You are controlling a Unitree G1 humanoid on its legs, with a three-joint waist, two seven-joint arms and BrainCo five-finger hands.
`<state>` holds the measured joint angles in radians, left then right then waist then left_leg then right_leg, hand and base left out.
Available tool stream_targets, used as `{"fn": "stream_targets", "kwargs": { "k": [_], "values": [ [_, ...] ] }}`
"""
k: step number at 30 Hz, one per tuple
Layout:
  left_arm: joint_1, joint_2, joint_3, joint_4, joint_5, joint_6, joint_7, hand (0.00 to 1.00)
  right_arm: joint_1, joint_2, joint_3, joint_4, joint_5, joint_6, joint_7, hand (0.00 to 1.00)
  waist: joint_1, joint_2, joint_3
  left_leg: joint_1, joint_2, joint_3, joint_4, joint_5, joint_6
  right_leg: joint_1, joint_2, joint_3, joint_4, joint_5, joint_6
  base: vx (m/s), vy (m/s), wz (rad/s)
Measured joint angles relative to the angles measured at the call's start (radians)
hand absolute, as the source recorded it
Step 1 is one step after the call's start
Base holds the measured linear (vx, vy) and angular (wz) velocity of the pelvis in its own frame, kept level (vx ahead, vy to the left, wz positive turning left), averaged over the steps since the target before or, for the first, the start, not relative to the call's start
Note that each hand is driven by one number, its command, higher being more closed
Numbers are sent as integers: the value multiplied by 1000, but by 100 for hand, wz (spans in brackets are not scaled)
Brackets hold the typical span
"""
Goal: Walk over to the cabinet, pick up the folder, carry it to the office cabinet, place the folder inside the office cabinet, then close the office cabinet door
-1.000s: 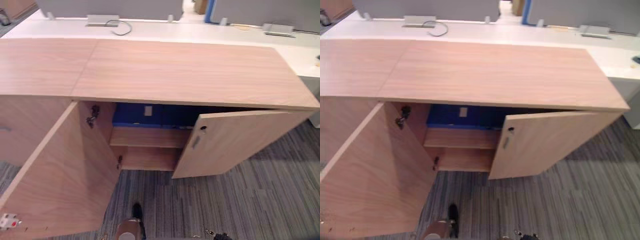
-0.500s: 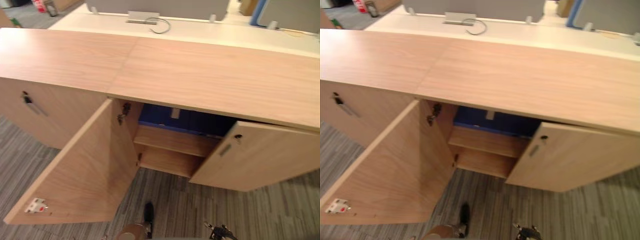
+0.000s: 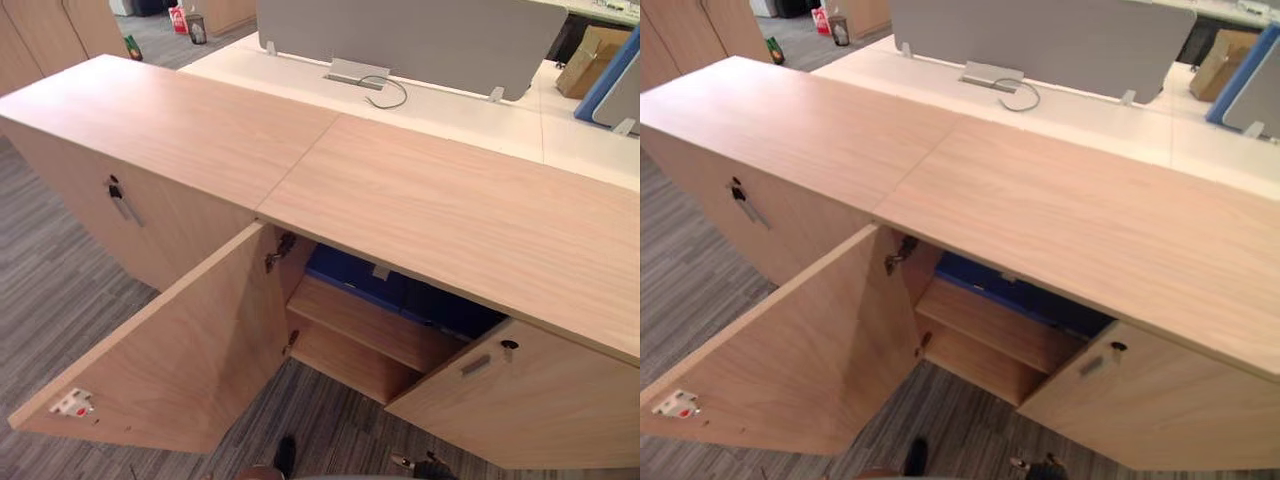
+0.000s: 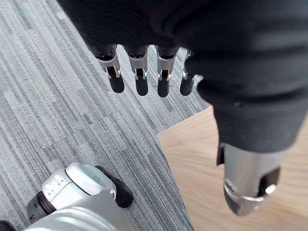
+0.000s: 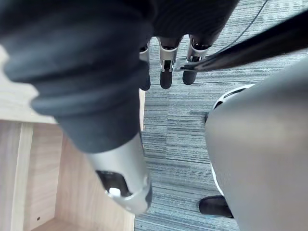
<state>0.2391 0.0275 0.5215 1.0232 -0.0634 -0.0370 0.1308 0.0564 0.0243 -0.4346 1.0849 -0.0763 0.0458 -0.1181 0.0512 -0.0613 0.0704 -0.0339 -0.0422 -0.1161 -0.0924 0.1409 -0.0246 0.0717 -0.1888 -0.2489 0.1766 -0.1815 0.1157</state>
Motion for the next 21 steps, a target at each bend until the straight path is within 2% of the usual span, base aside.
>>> {"fn": "stream_targets", "kwargs": {
  "k": [3, 6, 10, 11, 12, 13, 14, 15, 16, 18, 19, 20, 21],
  "values": [
    [-2, 6, -11, 5, -6, 0, -1, 0, -5, -21, -1, 20, 9, 0, -1, 0, -7, 0, 0, 2, 23, -17, 0, 4, -14, 22, 30, -29, -22, 2, -5, 57, -149, 23],
    [-2, 10, -16, 6, -13, 0, -1, 0, -23, -32, -1, 32, 9, 0, -2, 0, -11, -4, 10, 0, 23, -44, 1, 13, -26, 40, 35, -56, -30, 4, -8, 40, -60, 32],
    [-23, 21, -58, 4, -11, 0, -1, 0, -59, -28, -5, 41, 10, -2, -2, 0, -13, 6, 48, -26, 17, -58, 1, 30, -28, 51, 31, -123, -28, 9, -16, -54, 3, 43],
    [-32, 24, -60, 3, -10, 1, -1, 0, -62, -24, -15, 39, 14, -2, -2, 0, -21, 9, 55, -53, 32, 30, 17, -12, 7, 50, 27, -160, -30, 14, -24, -109, 35, 70],
    [-39, 27, -66, 3, -10, 2, -1, 0, -63, -19, -20, 36, 16, -2, -4, 0, -32, 6, 56, -72, 35, 97, 29, -46, 13, 47, 20, -192, -34, 21, -35, -130, 94, 98],
    [-61, 45, -80, -1, -9, 1, -2, 0, -64, -10, -28, 40, 17, -1, -4, 0, -47, -25, 78, -117, 48, 250, 167, -119, 39, 41, -24, -226, -28, 27, -42, -74, 119, 86],
    [-69, 38, -85, -5, -2, 2, -5, 0, -66, -14, -52, 32, 17, 0, -5, 0, -43, 0, 99, -174, 110, 384, 418, -188, 32, 35, -31, -242, 11, 25, -42, -34, 150, 62],
    [-63, 28, -86, -5, 3, 3, -6, 0, -62, -23, -55, 27, 18, 0, -6, 0, -43, 21, 103, -179, 142, 407, 500, -220, 26, 32, -23, -242, 33, 17, -40, 35, 170, 29],
    [-55, 18, -93, -3, 16, 5, -10, 0, -64, -34, -59, 18, 28, 0, -8, 0, -47, 57, 103, -190, 149, 401, 519, -276, 35, 16, -17, -238, 71, -20, -19, -2, 213, 41],
    [-69, 41, -111, 4, 35, 10, -23, 0, -60, -29, -77, 19, 42, 3, -7, 0, -54, 46, 101, -158, 85, 380, 379, -209, 51, 4, -31, -221, 40, -18, -33, -76, 178, 55],
    [-67, 54, -110, 4, 48, 14, -34, 0, -60, -31, -99, 19, 47, 5, -7, 0, -57, 44, 89, -97, 41, 376, 204, -127, 58, 5, -23, -192, -7, 3, -64, -78, 86, 44],
    [-62, 66, -97, 3, 54, 21, -40, 0, -62, -32, -123, 17, 51, 5, -6, 0, -60, 50, 75, -37, 16, 375, 51, -53, 53, 5, -17, -184, -37, 19, -69, -43, 61, 34],
    [-61, 73, -90, 2, 54, 24, -41, 0, -63, -31, -131, 16, 52, 5, -5, 0, -62, 59, 72, -15, 11, 371, -6, -21, 49, 5, -13, -187, -44, 22, -66, -27, 50, 29]
  ]
}}
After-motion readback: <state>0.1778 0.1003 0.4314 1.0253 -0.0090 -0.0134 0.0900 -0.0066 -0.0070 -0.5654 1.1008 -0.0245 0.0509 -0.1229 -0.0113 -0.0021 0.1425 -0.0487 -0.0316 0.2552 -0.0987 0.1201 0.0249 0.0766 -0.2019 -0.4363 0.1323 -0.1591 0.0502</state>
